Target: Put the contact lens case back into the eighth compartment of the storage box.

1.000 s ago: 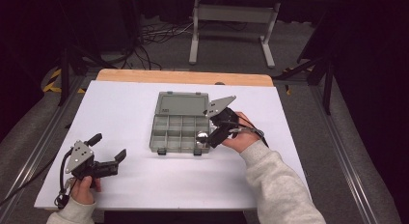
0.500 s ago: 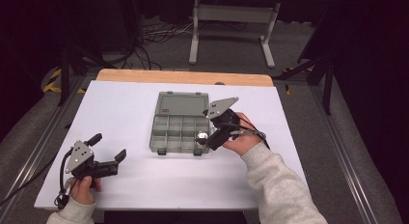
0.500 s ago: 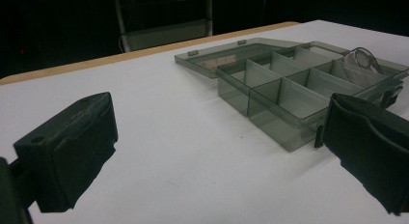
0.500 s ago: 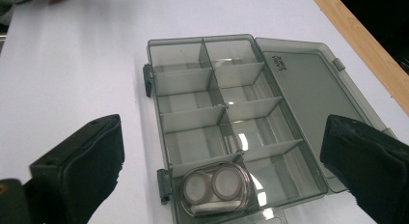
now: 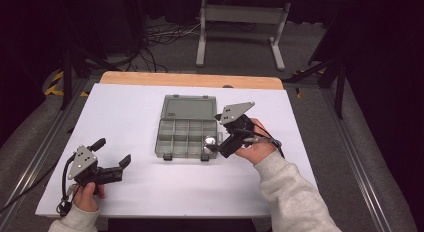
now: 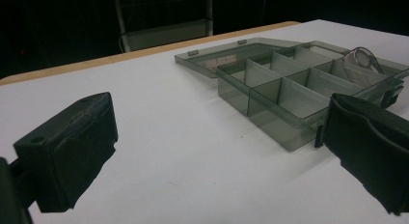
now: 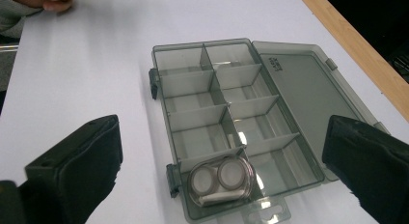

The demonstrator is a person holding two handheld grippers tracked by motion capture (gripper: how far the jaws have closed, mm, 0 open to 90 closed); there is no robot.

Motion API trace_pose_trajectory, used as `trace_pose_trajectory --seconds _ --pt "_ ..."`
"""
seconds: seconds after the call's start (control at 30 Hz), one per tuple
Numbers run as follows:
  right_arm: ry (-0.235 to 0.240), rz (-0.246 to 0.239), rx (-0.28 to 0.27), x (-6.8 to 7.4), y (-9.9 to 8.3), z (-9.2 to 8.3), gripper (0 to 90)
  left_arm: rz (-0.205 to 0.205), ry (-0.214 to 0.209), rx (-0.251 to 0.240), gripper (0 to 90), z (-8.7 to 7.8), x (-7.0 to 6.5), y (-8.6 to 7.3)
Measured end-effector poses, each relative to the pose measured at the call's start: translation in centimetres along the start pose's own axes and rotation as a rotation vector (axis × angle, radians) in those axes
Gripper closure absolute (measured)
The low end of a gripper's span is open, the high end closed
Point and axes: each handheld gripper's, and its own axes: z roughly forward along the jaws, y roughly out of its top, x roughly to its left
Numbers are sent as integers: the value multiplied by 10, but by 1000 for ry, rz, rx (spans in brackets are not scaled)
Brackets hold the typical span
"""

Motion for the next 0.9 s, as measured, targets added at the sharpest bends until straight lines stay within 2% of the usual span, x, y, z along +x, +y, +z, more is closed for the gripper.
trace_pose_trajectory --seconds 0.1,0.27,0.5,0.63,0.9 --pt "-11 2 2 2 -2 -3 12 0 -1 -1 2 0 0 0" --pt "-38 39 -24 8 -11 -18 11 1 0 0 2 0 0 0" --pt "-71 92 -69 17 -24 -34 8 1 1 1 2 0 0 0" --pt "-89 124 -121 23 -34 -41 8 2 2 3 2 0 0 0" --pt "-123 151 -169 31 -50 -50 8 1 4 2 2 0 0 0"
